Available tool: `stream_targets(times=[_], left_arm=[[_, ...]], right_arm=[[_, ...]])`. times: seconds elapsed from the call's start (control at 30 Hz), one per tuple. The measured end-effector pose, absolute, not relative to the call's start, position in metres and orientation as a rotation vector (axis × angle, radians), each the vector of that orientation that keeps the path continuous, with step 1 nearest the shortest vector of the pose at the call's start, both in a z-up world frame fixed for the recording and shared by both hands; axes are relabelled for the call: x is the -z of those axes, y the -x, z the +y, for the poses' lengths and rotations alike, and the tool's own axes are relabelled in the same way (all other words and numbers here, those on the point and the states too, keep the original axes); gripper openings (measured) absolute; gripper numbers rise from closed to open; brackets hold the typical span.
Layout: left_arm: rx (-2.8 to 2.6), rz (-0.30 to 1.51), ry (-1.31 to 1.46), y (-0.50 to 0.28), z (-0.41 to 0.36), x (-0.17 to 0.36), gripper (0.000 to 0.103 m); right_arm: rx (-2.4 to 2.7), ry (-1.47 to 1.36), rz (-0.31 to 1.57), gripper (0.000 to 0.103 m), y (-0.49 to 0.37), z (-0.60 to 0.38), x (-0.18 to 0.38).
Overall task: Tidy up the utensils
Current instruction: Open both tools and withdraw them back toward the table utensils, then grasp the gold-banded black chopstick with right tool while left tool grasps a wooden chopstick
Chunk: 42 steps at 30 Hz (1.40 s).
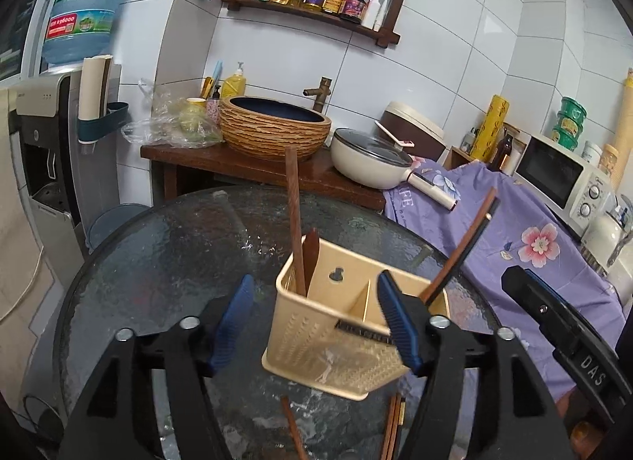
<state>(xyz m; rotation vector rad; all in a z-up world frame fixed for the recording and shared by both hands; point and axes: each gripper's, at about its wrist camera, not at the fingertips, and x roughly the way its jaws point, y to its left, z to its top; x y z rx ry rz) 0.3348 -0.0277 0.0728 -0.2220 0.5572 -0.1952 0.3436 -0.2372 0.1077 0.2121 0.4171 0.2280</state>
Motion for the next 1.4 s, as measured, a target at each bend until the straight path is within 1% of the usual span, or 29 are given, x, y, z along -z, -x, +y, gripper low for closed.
stream_targets(times=[0.03,0.07,0.1,0.13,0.37,0.4,0.53,0.67,0.83,0.97,1.07,1.1,1.13,1.33,1.4], left_arm=[[0.187,0.551,0.218,-0.329,-0.027,-0.07,0.077],[0.18,0.549,0.207,-0.321,-0.026,-0.066,0.078],[0.175,0.554,0.189,-0.315,-0.026,-0.061,0.078],[0.167,0.56,0.175,-0.311,-0.026,-0.056,0.078],[0.154,0.735,0.021,-0.294,-0.029,0.011,0.077],[0.15,0.755,0.008,-0.294,-0.029,0.019,0.076],[0.165,0.84,0.015,-0.297,-0.027,0.046,0.064],[0.171,0.881,0.007,-0.3,-0.031,0.06,0.058],[0.18,0.902,-0.044,-0.304,-0.045,0.068,0.052],[0.178,0.902,-0.073,-0.304,-0.054,0.072,0.051],[0.179,0.905,-0.096,-0.304,-0.06,0.073,0.045],[0.181,0.908,-0.102,-0.304,-0.061,0.074,0.041],[0.182,0.912,-0.106,-0.304,-0.062,0.074,0.038],[0.182,0.926,-0.117,-0.3,-0.053,0.077,0.033],[0.184,0.936,-0.1,-0.302,-0.051,0.077,0.033]], right_arm=[[-0.227,-0.214,0.423,0.049,-0.34,-0.238,-0.106],[-0.224,-0.211,0.44,0.051,-0.334,-0.239,-0.1],[-0.223,-0.204,0.46,0.054,-0.329,-0.239,-0.093],[-0.221,-0.195,0.478,0.055,-0.325,-0.239,-0.087],[-0.173,-0.061,0.717,0.055,-0.305,-0.227,-0.009],[-0.172,-0.053,0.74,0.055,-0.303,-0.227,0.001],[-0.167,-0.025,0.829,0.055,-0.295,-0.221,0.037],[-0.154,0.015,0.865,0.055,-0.291,-0.214,0.053],[-0.13,0.039,0.893,0.055,-0.285,-0.208,0.062],[-0.132,0.028,0.902,0.055,-0.287,-0.206,0.062],[-0.124,0.041,0.914,0.055,-0.289,-0.203,0.06],[-0.12,0.046,0.921,0.055,-0.291,-0.203,0.058],[-0.12,0.038,0.932,0.055,-0.291,-0.205,0.058],[-0.149,-0.005,0.968,0.055,-0.289,-0.221,0.061],[-0.152,-0.013,0.974,0.054,-0.29,-0.224,0.061]])
